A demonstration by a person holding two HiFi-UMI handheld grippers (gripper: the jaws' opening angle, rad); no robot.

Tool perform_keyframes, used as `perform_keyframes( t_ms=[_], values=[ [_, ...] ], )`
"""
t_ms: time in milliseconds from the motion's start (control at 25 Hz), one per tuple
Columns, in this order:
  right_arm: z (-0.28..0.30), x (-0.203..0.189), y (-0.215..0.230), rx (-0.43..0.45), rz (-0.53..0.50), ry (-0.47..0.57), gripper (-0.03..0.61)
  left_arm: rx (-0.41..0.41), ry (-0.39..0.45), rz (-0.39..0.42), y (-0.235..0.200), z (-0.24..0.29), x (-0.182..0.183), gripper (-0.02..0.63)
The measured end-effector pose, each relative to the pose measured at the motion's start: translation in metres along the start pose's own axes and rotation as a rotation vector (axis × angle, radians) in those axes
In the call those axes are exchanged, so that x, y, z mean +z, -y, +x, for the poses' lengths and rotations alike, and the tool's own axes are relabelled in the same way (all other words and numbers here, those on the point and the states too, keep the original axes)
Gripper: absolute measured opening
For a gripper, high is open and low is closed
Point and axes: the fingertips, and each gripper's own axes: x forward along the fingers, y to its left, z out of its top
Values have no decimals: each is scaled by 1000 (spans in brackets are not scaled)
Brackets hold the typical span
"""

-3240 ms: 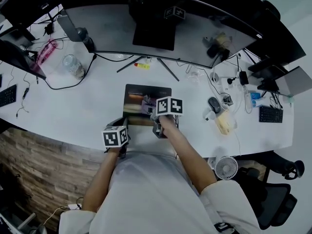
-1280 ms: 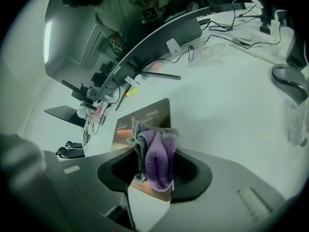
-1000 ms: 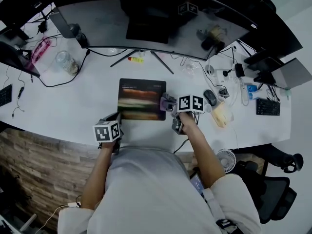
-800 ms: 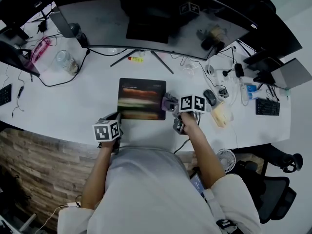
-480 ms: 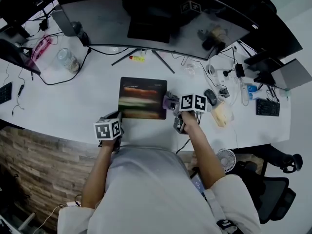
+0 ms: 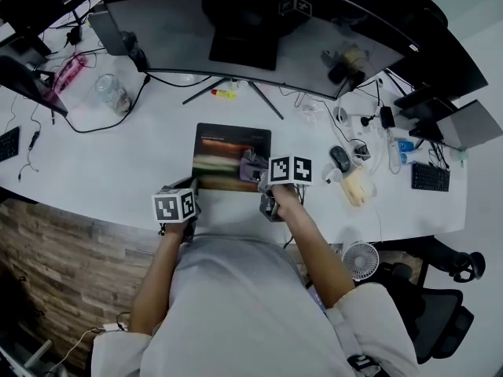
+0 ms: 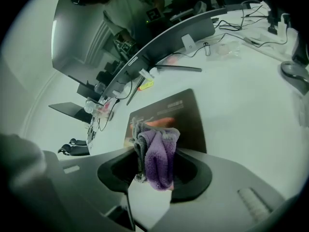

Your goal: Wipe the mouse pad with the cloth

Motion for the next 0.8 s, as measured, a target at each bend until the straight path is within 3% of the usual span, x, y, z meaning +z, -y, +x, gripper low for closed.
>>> perform_keyframes(
  t_ms=[400, 800],
  values=[
    [36, -23, -62, 105, -41, -50, 187, -6, -3, -2, 0, 0, 0, 0],
    [63, -40, -90, 132, -69, -106, 187, 0, -1, 2, 0, 0, -1, 0]
  ],
)
